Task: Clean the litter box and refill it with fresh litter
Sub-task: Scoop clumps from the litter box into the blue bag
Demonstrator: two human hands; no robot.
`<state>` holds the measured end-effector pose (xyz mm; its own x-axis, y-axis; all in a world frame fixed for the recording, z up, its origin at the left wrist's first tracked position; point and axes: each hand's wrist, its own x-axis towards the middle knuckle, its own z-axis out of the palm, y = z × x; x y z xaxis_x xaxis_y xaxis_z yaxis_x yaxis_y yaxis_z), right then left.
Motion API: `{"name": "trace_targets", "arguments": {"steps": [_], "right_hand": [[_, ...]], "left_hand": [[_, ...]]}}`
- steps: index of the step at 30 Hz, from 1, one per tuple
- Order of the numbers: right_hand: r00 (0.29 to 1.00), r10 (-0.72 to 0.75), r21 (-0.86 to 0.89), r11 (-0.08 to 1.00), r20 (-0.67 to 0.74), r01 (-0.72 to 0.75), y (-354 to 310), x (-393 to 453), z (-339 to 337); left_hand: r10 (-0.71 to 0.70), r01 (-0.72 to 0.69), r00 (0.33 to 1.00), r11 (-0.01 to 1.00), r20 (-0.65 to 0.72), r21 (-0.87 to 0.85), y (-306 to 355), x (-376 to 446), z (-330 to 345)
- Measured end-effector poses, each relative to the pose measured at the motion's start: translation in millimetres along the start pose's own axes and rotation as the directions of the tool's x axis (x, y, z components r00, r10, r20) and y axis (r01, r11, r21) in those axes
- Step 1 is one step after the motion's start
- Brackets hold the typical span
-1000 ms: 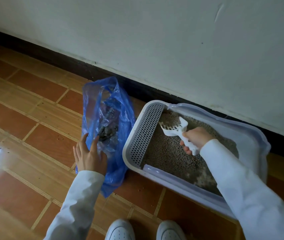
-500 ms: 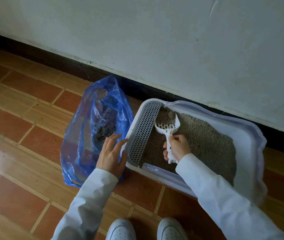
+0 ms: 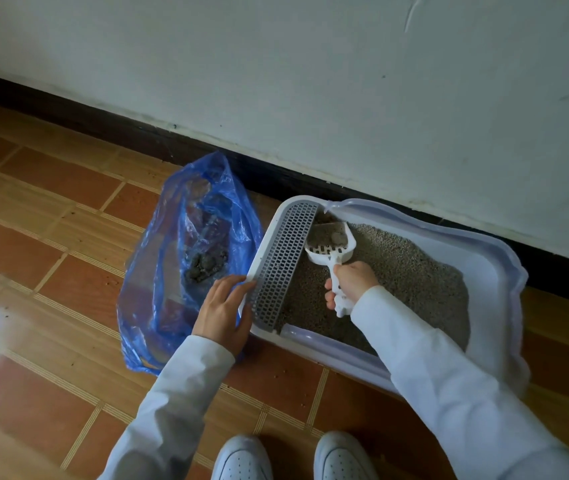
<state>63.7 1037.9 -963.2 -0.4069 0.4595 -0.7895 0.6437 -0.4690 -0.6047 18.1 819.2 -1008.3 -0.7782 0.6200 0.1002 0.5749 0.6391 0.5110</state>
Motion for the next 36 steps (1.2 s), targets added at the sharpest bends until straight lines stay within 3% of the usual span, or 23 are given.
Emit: {"name": "trace_targets", "arguments": {"steps": [7,16,22,36], "right_hand": [[0.990,0.105,-0.206,0.975,0.092,-0.085,-20,2,-17],[0.978,-0.204,-0.164,0.964,0.031,0.207,23,13,-3],[0.977,-0.207,-0.164,0.963,0.051,0.213,22,6,-26],[0.972,-0.229,-0.108,0.966,0.055,0.234,27,-31,-88]], "left_hand": [[0.018,-0.018,1.000,1.000,0.000,0.006,3,3,1],[0.008,-0.009,0.999,1.000,-0.041,-0.026,5,5,-7],[-0.014,0.013,0.999,0.999,-0.050,-0.034,1,2,-6],[0.069,-0.070,0.992,0.997,0.102,0.010,18,11,3]]}}
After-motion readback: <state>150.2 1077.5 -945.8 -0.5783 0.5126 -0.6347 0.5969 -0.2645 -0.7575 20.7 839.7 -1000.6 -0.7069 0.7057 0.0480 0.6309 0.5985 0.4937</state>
